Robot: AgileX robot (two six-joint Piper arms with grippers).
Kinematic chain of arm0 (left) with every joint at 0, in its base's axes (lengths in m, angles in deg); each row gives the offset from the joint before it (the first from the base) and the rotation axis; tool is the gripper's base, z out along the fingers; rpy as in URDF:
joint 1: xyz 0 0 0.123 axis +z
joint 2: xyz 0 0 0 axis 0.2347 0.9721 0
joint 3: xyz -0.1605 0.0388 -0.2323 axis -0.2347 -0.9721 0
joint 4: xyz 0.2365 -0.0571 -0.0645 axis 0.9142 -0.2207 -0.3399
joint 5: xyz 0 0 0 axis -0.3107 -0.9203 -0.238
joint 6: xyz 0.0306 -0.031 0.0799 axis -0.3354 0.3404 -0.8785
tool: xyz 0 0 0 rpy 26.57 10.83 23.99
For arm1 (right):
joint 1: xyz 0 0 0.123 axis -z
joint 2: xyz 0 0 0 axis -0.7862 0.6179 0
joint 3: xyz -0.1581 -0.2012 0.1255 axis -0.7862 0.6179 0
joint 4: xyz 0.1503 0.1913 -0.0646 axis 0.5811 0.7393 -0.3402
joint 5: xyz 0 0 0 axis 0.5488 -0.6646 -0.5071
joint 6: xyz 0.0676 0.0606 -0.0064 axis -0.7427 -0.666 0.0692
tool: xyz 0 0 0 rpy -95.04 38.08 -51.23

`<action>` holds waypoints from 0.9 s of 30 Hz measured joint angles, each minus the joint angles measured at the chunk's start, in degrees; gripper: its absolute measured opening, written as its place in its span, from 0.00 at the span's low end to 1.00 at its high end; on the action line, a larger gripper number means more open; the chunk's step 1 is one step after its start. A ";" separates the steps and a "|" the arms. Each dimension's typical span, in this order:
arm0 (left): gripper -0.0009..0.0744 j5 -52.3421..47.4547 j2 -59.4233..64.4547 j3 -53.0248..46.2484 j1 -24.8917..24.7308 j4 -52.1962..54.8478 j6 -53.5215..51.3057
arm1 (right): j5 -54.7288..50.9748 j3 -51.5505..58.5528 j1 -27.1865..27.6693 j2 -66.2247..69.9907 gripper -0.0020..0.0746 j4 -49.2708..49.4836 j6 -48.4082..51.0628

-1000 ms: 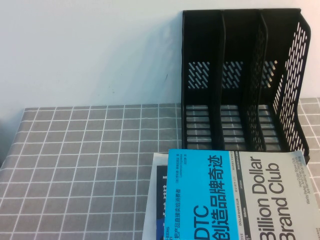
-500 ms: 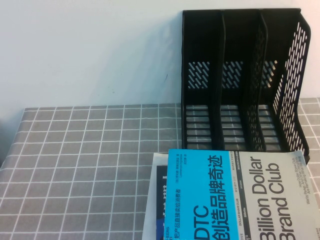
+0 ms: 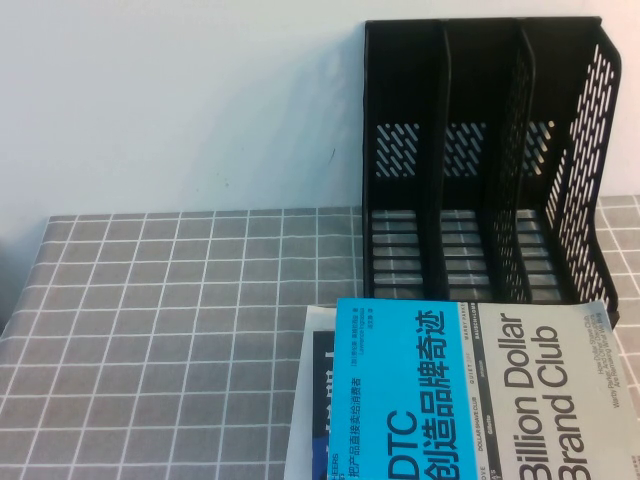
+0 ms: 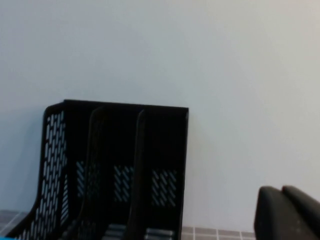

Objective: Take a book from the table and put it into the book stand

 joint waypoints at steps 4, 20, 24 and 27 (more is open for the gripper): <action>0.01 -18.99 5.94 8.57 0.00 1.62 -2.34 | -9.07 -5.23 0.00 4.28 0.02 0.00 1.21; 0.01 -31.07 33.84 15.34 0.00 -44.86 -28.69 | -37.52 -22.90 0.00 51.80 0.02 0.17 1.76; 0.01 -35.02 40.85 15.34 0.00 -64.37 -45.81 | -34.88 -23.37 0.00 60.66 0.02 3.94 5.89; 0.01 -35.33 44.77 15.34 0.00 -73.61 -53.27 | -32.73 -23.37 0.00 65.77 0.02 10.82 11.52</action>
